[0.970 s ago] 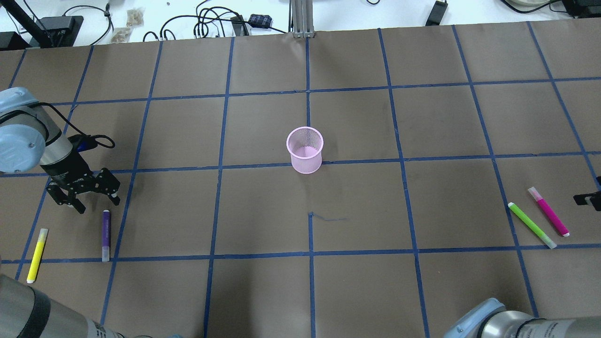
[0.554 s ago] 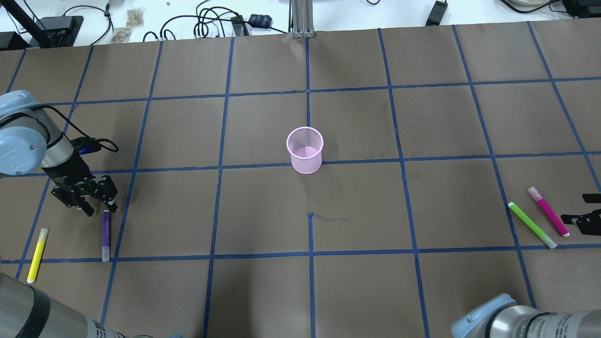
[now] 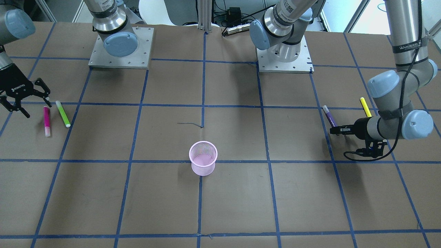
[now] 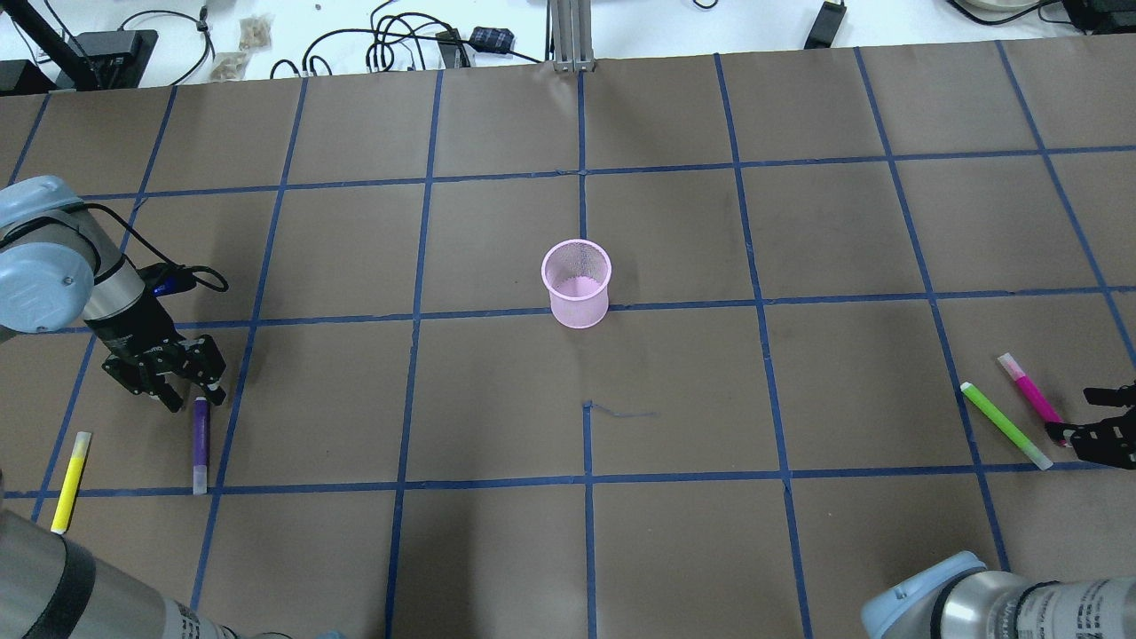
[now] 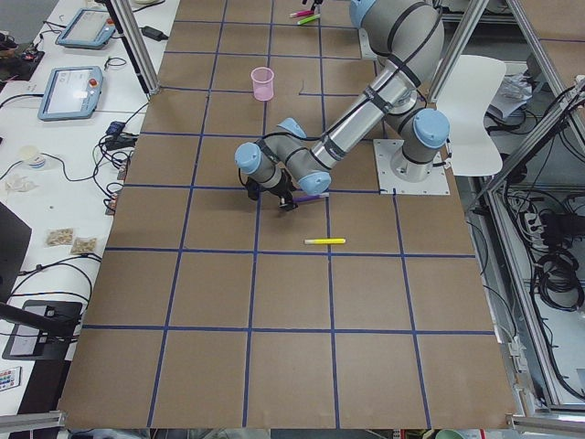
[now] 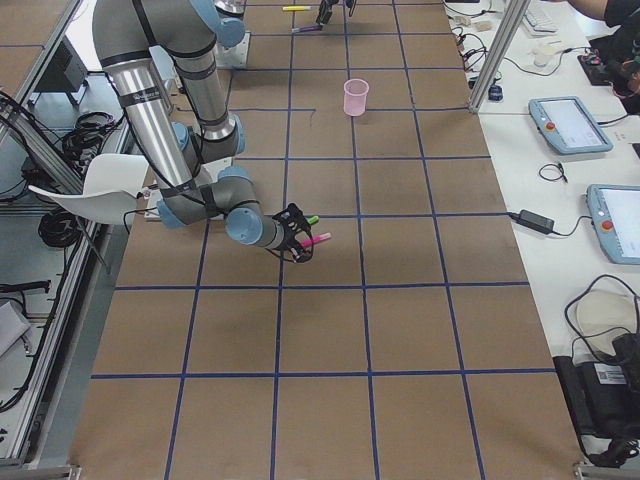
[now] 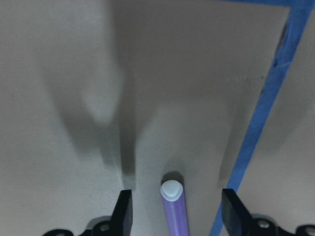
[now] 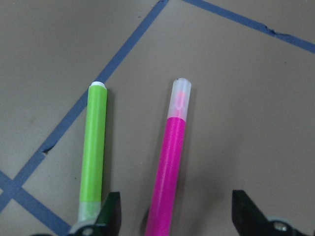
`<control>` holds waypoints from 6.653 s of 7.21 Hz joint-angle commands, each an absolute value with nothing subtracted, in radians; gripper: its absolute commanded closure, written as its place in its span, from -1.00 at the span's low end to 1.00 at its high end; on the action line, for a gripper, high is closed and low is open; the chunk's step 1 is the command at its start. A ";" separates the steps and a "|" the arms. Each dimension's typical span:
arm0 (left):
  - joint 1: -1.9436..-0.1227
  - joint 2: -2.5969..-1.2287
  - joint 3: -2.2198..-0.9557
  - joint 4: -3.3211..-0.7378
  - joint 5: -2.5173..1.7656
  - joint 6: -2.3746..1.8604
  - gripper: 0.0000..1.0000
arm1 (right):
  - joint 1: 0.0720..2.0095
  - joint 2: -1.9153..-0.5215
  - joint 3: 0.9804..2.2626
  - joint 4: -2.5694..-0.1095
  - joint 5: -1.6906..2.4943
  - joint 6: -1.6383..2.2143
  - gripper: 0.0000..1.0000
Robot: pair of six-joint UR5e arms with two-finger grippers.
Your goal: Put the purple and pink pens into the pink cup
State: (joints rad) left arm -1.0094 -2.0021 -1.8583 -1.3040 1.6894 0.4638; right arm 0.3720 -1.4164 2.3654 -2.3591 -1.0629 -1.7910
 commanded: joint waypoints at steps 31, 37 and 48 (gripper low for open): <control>-1.152 -1.684 -1.756 -1.411 1.398 0.336 1.00 | 2.006 -1.118 1.362 -1.661 -1.850 -0.686 0.84; -1.187 -1.663 -1.747 -1.318 1.292 0.354 1.00 | 1.863 -1.213 1.316 -1.718 -1.814 -0.686 -1.00; -1.847 -1.827 -1.782 -0.638 1.572 -0.673 1.00 | 1.525 -1.611 1.617 -1.712 -1.510 -0.051 -1.00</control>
State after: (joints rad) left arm -1.8174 -1.7839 -1.7756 -0.6654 1.5623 -0.5790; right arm 1.5193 -1.6129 1.6269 -1.7151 -1.5326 -0.0819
